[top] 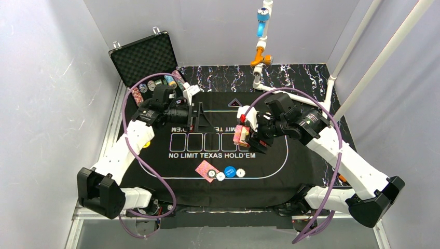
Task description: Distribute texas hold em gaming equipment
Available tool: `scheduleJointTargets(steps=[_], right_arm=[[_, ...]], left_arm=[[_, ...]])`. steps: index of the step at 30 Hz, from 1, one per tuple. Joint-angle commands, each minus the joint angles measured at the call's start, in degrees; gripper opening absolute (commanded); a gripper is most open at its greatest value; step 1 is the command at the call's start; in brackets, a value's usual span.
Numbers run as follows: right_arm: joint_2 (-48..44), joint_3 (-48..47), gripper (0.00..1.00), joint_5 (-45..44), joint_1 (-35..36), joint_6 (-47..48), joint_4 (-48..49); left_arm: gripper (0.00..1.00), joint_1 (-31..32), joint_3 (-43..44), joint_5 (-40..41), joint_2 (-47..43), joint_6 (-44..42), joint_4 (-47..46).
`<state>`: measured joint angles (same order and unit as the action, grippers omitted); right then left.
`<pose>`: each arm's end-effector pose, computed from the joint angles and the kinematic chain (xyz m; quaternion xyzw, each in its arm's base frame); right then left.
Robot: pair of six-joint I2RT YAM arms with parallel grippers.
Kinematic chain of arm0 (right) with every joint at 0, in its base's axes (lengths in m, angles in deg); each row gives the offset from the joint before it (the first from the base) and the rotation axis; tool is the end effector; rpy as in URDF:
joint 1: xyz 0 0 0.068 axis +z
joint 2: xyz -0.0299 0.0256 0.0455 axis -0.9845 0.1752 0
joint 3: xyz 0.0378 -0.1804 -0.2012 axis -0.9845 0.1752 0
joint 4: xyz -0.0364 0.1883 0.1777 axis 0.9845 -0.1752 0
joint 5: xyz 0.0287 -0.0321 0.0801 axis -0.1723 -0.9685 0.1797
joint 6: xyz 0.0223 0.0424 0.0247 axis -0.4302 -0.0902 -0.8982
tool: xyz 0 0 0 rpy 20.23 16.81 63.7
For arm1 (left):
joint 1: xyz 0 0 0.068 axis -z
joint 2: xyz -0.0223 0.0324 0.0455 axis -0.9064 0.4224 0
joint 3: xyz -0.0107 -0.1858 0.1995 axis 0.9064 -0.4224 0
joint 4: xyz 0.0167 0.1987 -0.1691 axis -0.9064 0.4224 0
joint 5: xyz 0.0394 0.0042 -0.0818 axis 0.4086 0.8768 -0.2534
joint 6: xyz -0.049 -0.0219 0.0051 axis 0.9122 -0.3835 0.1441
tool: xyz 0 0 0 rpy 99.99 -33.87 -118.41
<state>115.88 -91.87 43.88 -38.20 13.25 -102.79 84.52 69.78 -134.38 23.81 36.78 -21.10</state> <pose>0.1581 0.1571 0.3659 -0.5897 0.7051 0.1953 0.3421 0.2445 -0.1168 0.3247 0.2119 0.7994 -0.5044 0.2485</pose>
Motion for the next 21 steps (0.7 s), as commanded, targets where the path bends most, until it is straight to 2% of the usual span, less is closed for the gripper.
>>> scheduleJointTargets(steps=[1,6,13,15,18,21], right_arm=[[1.04,-0.46,0.01,3.6,0.6,0.51,5.49],[1.69,-0.75,0.01,3.23,1.88,0.15,7.11],[1.87,-0.4,0.01,2.95,3.1,-0.51,8.36],[1.91,-0.47,0.01,2.92,3.18,-0.33,8.38],[1.68,-0.66,0.01,2.48,3.28,-0.25,8.17],[1.43,-0.77,0.01,2.0,3.18,-0.29,7.24]], left_arm=[[0.88,5.58,2.1,-4.3,1.27,11.43,-11.74],[0.89,10.9,3.42,-1.09,3.65,12.47,-12.72],[0.86,13.06,3.84,-0.42,6.69,15.95,-15.38],[0.8,13.19,3.79,-0.34,7.35,16.37,-15.37],[0.62,12.84,3.98,0.96,7.5,14.08,-11.63],[0.51,10.93,2.59,-0.94,6.49,14.03,-10.31]])
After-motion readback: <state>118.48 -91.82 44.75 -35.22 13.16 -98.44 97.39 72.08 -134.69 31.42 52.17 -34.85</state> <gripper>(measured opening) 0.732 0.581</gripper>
